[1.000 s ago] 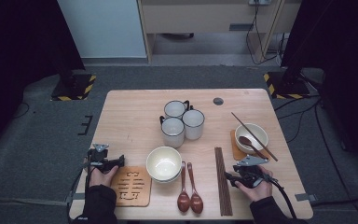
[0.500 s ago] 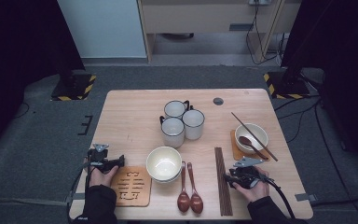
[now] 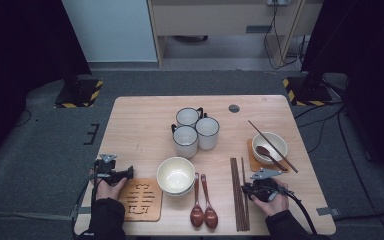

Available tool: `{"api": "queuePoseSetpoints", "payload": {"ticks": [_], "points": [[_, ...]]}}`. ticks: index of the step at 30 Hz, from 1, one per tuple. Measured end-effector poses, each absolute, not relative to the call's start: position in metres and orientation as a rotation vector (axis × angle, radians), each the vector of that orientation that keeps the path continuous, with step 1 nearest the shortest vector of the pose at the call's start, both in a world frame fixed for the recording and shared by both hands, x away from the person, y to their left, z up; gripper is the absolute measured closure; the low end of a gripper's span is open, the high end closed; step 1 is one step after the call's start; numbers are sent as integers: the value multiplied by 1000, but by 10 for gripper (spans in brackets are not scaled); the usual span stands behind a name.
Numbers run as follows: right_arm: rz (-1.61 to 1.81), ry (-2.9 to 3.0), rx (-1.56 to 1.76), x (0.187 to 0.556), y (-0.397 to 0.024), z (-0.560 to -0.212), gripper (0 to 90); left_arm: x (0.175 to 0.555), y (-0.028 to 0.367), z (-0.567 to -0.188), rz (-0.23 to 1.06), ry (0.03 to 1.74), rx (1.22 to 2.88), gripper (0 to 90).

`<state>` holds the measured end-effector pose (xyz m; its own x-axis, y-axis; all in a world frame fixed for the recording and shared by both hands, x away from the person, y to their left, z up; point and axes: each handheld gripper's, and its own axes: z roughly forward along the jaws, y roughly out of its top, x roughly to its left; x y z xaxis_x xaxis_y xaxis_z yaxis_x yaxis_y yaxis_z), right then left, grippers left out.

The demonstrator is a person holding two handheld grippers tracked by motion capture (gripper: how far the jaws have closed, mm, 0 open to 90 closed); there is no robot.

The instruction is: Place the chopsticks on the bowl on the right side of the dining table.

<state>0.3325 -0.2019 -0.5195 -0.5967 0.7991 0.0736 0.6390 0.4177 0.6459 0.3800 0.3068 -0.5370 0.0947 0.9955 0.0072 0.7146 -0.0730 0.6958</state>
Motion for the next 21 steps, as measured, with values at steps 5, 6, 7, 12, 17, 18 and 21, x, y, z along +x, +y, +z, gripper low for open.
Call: {"api": "queuePoseSetpoints", "payload": {"ticks": [5,6,7,12,17,18,21], "points": [[937,2418,1272,333,-205,-519,783,380,307,-537,685,1673,1846,0],[932,2420,1267,334,-205,-520,786,380,307,-537,685,1673,1846,0],[930,2421,1271,334,-206,-519,788,380,307,-537,685,1673,1846,0],[913,2416,1284,334,-208,-519,814,380,307,-537,685,1673,1845,0],[900,2391,1306,335,-212,-518,836,380,307,-537,685,1673,1845,0],[893,2392,1305,335,-212,-517,838,380,307,-537,685,1673,1845,0],[883,2383,1313,336,-214,-517,841,380,307,-537,685,1673,1845,0]]}}
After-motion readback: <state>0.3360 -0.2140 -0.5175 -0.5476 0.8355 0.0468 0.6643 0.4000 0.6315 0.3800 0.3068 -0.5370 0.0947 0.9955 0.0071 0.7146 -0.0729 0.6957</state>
